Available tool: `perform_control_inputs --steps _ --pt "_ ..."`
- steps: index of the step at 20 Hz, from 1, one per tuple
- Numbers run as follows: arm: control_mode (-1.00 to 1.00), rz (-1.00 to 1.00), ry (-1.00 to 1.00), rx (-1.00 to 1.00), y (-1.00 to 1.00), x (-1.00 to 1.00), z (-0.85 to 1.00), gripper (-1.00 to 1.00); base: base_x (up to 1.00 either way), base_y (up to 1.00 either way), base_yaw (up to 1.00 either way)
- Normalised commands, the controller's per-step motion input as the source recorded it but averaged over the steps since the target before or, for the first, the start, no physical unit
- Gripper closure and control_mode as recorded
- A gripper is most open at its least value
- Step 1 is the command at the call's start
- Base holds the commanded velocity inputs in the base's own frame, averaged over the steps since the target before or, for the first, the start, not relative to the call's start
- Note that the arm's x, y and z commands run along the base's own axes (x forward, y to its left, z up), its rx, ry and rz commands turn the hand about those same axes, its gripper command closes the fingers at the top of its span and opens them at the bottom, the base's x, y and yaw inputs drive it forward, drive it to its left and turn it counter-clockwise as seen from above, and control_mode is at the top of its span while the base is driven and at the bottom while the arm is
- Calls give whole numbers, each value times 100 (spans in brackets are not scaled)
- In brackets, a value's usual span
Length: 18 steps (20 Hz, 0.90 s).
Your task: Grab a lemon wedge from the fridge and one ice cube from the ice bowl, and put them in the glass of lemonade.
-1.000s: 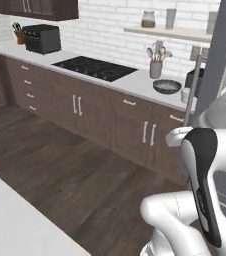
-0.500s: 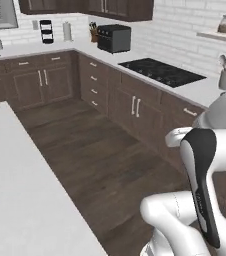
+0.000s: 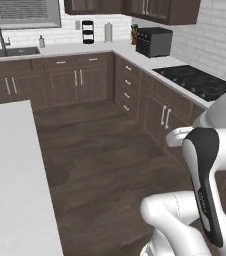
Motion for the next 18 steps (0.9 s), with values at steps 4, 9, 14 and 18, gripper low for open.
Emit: perform_control_inputs --steps 4,9,14,18 --pt "100 0 0 0 0 0 0 100 100 0 2" --pt "100 0 0 0 0 0 0 100 100 -14 -1" --pt "100 0 0 0 0 0 0 100 99 -48 -28" --pt "100 0 0 0 0 0 0 100 74 -36 -56"
